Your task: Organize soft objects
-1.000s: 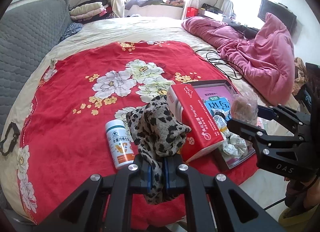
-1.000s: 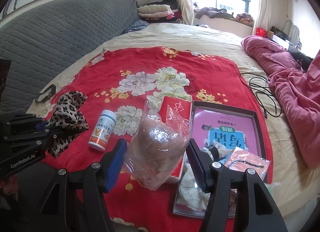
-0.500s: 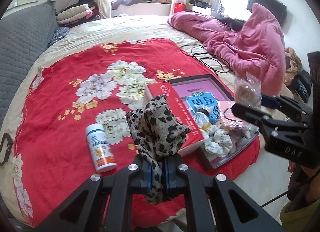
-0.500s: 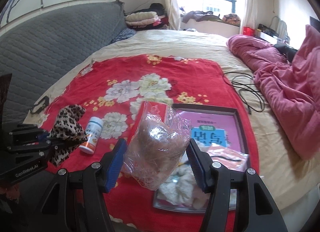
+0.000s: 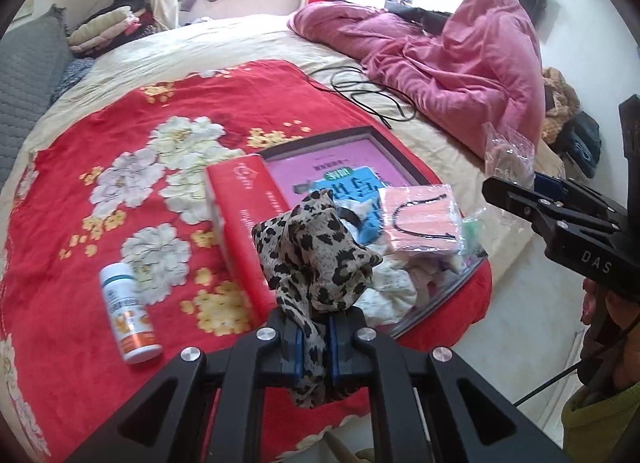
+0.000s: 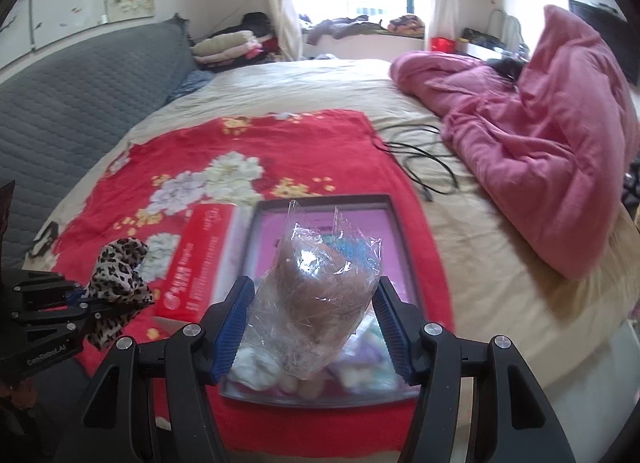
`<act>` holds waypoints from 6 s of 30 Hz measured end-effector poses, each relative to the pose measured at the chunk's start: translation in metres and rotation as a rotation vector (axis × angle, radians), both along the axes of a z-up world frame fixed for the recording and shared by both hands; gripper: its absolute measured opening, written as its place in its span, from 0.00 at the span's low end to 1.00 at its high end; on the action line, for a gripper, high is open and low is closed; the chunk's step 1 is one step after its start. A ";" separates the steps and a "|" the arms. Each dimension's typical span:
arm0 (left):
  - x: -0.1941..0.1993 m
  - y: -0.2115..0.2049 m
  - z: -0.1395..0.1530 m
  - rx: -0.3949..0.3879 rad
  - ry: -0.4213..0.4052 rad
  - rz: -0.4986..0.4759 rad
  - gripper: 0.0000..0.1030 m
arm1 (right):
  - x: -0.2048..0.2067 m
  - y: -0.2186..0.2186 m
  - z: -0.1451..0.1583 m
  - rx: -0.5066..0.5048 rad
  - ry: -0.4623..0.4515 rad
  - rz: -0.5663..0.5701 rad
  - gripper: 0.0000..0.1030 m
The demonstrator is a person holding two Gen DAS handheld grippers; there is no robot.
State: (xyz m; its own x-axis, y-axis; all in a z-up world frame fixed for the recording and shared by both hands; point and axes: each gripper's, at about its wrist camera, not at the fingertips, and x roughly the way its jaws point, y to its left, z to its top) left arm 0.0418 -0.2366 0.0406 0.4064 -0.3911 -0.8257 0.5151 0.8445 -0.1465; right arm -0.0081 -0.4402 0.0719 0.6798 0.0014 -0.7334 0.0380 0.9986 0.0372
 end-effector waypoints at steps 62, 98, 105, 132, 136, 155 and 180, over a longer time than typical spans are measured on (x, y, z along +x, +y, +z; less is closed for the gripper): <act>0.041 -0.106 -0.095 -0.021 0.171 -0.089 0.09 | 0.063 -0.051 -0.113 -0.021 0.207 0.032 0.61; 0.047 -0.109 -0.094 -0.022 0.154 -0.072 0.26 | 0.025 -0.058 -0.106 -0.111 0.165 0.005 0.74; 0.043 -0.108 -0.093 -0.023 0.149 -0.084 0.29 | 0.006 -0.075 -0.122 -0.009 0.080 -0.054 0.74; 0.036 -0.097 -0.082 -0.039 0.132 -0.099 0.69 | -0.002 -0.081 -0.140 -0.005 -0.046 -0.116 0.75; 0.031 -0.095 -0.079 -0.040 0.119 -0.106 0.71 | -0.005 -0.081 -0.138 -0.020 -0.051 -0.119 0.75; 0.021 -0.070 -0.046 -0.048 0.043 -0.040 0.80 | -0.011 -0.069 -0.098 -0.048 -0.066 -0.138 0.76; -0.026 0.023 -0.017 -0.008 -0.047 0.078 0.80 | -0.056 0.052 -0.038 -0.133 -0.056 -0.229 0.76</act>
